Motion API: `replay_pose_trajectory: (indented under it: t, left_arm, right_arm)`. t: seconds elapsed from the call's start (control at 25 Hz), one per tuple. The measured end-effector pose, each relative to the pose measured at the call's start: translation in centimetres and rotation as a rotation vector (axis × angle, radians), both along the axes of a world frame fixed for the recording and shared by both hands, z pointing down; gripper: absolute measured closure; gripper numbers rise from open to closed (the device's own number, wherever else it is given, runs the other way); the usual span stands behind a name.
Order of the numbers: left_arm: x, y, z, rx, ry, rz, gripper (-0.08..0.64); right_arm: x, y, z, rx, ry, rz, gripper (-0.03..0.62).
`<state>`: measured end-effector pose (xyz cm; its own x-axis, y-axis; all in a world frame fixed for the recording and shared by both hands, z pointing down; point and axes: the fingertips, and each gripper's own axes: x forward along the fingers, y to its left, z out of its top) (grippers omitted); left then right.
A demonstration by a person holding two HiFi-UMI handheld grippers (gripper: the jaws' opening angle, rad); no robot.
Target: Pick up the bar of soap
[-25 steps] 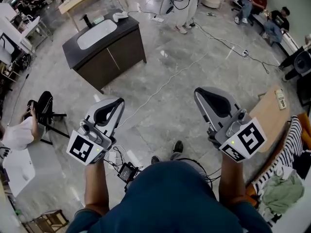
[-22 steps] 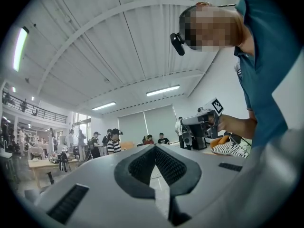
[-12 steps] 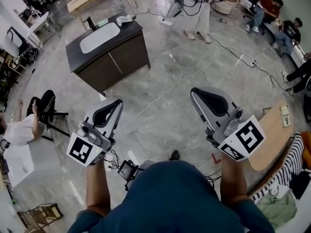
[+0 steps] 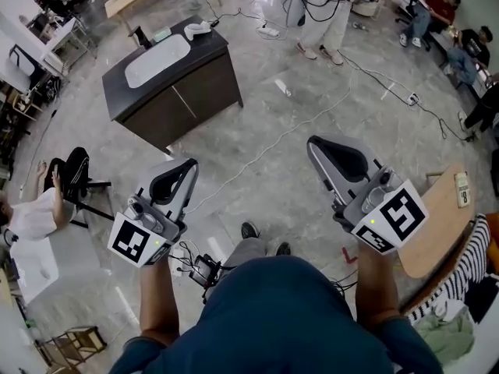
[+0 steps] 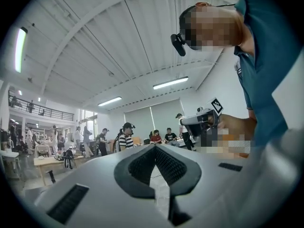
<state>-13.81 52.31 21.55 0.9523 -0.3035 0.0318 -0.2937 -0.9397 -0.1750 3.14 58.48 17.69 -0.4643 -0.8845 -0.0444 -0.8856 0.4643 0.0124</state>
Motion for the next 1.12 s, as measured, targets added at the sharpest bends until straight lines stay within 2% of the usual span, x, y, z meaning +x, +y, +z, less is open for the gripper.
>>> replay_pose_trajectory:
  t: [0.32, 0.68, 0.88, 1.12]
  left_arm:
    - [0.3, -6.5, -1.1, 0.017, 0.050, 0.064, 0.557]
    - [-1.7, -13.1, -1.1, 0.029, 0.075, 0.091, 0.557]
    - [-2.2, -15.9, -0.3, 0.000, 0.066, 0.075, 0.558]
    - [0.0, -19.1, 0.1, -0.001, 0.062, 0.036, 0.557]
  right_arm:
    - [-0.4, -5.6, -1.0, 0.007, 0.018, 0.057, 0.578]
    - [-2.7, -11.4, -0.9, 0.011, 0.027, 0.089, 0.577]
    - [-2.8, -14.3, -0.5, -0.006, 0.032, 0.080, 0.577]
    - [-0.3, -18.2, 0.1, -0.013, 0.020, 0.042, 0.578]
